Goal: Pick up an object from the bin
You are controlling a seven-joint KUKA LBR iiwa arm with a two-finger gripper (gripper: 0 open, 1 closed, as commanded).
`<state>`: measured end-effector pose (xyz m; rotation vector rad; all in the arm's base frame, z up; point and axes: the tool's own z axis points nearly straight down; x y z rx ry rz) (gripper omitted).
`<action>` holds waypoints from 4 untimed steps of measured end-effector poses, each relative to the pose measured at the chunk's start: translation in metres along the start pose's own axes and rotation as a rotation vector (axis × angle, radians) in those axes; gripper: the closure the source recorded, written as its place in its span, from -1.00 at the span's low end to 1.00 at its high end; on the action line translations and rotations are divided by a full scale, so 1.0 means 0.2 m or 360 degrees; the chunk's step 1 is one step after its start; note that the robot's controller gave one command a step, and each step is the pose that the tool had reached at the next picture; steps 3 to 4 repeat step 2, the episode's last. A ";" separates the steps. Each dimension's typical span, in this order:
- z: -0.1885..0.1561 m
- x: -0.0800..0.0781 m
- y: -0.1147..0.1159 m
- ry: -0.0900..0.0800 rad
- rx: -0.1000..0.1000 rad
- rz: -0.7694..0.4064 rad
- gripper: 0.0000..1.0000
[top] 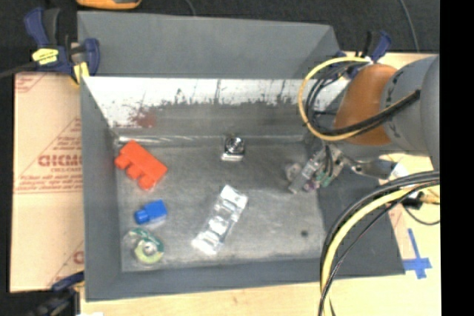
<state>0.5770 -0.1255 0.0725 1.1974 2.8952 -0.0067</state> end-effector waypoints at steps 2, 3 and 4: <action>-0.64 -0.03 0.00 -0.0001 -0.0010 -0.0023 1.00; -0.64 -0.03 0.00 -0.0001 -0.0010 -0.0023 1.00; -0.64 -0.03 0.00 -0.0001 -0.0010 -0.0023 1.00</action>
Offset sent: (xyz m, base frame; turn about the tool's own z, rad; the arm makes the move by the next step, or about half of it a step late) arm -0.0001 0.0000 0.0539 0.0000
